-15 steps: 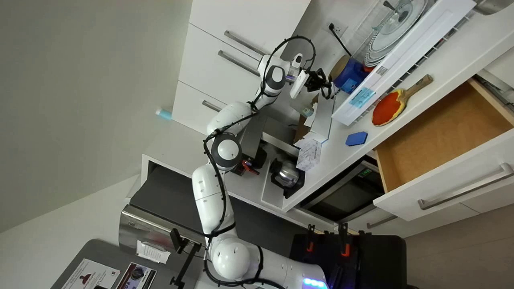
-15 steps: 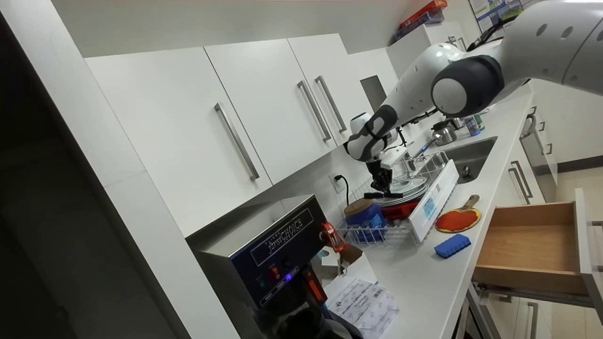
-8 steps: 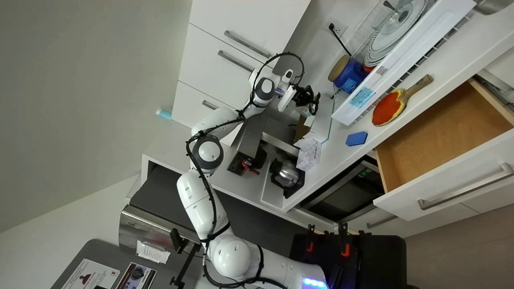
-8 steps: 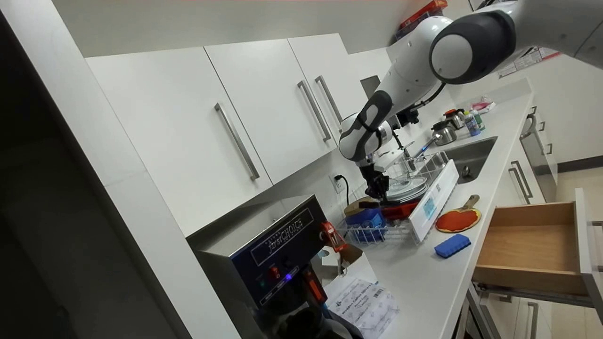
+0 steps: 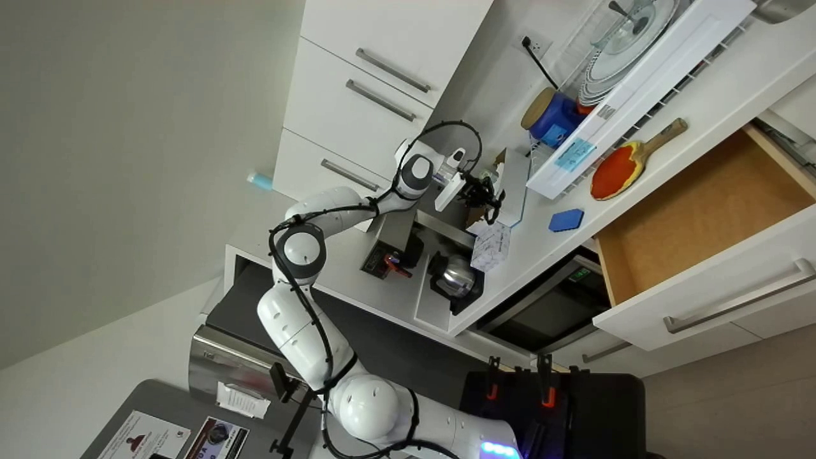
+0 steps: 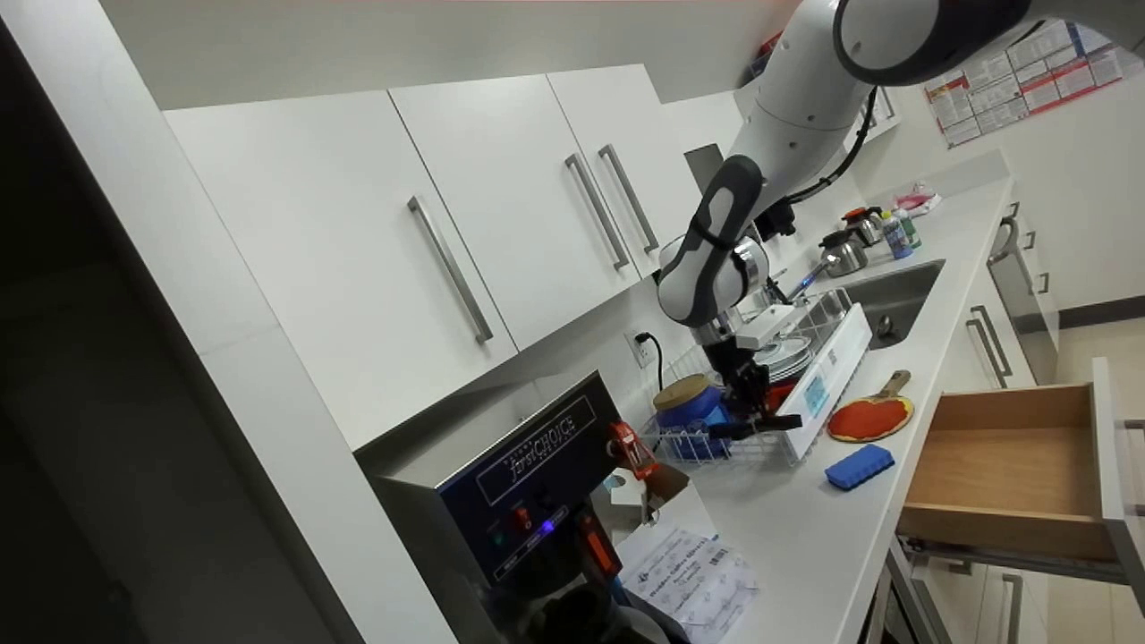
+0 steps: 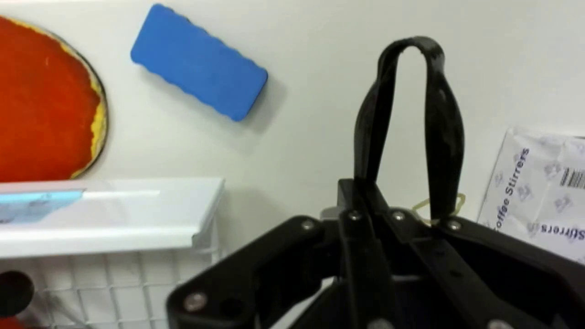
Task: Remove the tongs from the drying rack
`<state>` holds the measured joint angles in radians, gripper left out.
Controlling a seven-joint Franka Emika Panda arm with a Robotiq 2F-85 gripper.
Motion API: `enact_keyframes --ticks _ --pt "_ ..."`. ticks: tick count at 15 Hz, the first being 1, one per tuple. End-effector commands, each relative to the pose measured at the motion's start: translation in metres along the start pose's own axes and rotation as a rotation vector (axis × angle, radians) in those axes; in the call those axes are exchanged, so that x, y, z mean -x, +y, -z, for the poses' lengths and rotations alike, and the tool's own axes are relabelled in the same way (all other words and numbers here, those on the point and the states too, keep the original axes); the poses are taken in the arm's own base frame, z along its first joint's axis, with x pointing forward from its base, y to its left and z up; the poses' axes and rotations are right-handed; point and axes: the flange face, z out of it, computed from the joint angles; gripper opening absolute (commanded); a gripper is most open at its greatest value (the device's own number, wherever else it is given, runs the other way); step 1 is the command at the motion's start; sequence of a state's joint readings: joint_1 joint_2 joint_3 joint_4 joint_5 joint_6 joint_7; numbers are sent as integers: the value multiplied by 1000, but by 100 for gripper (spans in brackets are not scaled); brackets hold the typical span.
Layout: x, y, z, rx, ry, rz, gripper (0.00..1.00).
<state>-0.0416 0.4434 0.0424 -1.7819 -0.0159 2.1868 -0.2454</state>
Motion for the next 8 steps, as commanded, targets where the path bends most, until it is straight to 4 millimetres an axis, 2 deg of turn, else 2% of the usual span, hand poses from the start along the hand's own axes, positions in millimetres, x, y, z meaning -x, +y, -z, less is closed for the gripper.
enact_keyframes --ticks 1,2,3,5,7,8 --pt "55 -15 -15 -3 -3 13 1" --pt "68 -15 -20 -1 -2 21 1" --pt "35 -9 -22 -3 -21 7 4" --pt "53 -13 -31 -4 -26 8 4" --pt "59 -14 -30 -3 -25 7 4" --pt "60 -14 -28 -2 -24 7 1"
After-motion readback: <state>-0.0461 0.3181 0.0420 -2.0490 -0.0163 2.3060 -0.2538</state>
